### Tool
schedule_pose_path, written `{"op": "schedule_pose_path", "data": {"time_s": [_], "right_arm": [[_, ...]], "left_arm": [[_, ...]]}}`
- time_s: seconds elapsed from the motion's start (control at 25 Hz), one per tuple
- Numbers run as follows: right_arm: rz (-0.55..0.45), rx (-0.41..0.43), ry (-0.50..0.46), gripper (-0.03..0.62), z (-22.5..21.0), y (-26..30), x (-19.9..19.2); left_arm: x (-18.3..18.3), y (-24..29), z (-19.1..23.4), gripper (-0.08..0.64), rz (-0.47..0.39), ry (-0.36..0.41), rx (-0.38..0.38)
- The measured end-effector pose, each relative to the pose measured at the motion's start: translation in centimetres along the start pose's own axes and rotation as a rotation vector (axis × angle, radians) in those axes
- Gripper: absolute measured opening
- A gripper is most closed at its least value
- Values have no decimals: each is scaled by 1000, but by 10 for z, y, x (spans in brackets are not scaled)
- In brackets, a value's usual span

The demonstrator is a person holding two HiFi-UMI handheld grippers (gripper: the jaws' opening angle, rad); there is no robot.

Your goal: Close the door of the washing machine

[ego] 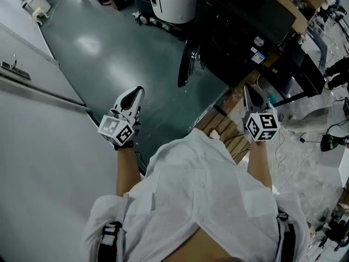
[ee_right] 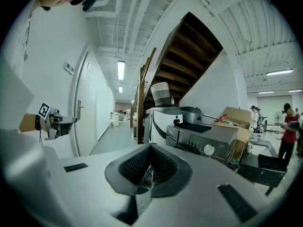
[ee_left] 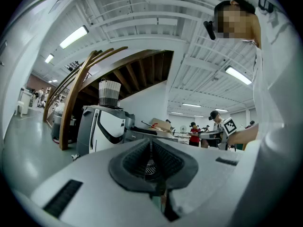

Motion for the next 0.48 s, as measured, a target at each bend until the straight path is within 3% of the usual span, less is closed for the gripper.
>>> {"op": "schedule_pose_path", "data": {"time_s": [0.48], "right_arm": [[15,12,-12,26,-8,0,-3]], "left_arm": [[-2,9,-6,23,25,23,-19]]}}
Point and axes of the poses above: the fingertips, and each gripper's own axes: y forward along the fingers, z to its left, x out of its top, the point moved 7 cm from there along -y, backward along the fingers, and after that the axes turned 4 degrees about -z, right-handed, at the moved point
